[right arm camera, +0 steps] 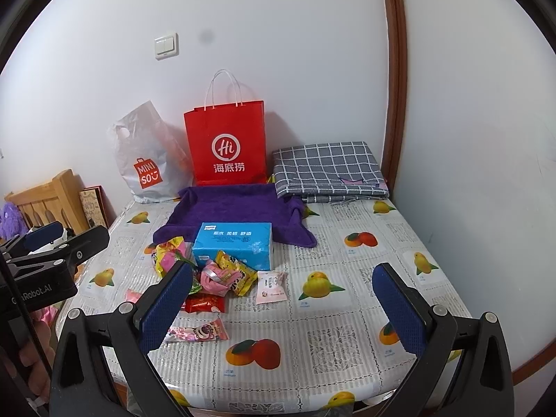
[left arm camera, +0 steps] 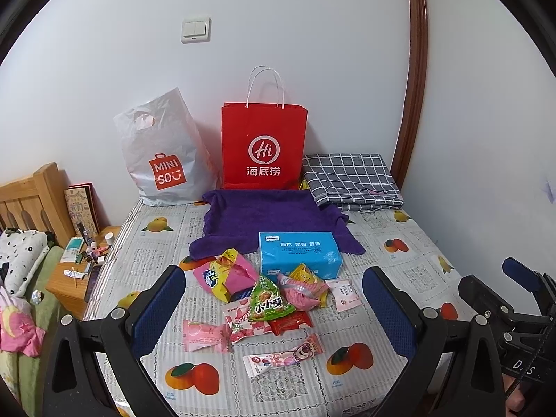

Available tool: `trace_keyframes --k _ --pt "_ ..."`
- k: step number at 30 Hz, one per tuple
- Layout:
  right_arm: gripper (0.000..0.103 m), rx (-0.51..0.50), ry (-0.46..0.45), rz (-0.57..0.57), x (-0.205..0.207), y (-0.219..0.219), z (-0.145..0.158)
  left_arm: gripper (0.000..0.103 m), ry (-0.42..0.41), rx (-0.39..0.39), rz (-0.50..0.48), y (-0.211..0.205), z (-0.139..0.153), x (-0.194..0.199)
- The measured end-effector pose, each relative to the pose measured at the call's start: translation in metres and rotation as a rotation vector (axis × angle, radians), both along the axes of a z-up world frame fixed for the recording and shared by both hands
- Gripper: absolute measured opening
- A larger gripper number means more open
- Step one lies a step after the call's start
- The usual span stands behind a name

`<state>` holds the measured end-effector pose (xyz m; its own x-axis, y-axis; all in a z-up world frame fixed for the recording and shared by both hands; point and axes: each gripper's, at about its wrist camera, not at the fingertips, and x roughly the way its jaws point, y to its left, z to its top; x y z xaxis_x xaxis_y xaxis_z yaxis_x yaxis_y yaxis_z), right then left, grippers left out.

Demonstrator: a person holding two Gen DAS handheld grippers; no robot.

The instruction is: Organize snacks

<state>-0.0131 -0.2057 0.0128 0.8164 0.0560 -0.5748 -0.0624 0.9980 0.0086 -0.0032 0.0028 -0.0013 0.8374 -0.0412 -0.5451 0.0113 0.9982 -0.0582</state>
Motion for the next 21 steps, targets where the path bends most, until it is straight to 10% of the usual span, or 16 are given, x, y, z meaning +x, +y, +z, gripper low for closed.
trace_keyframes --k 21 --pt "0.102 0.005 -0.006 0.013 -0.0031 0.0048 0.0002 0.102 -0.001 0.007 -0.004 0.0025 -0.0058 -0.0021"
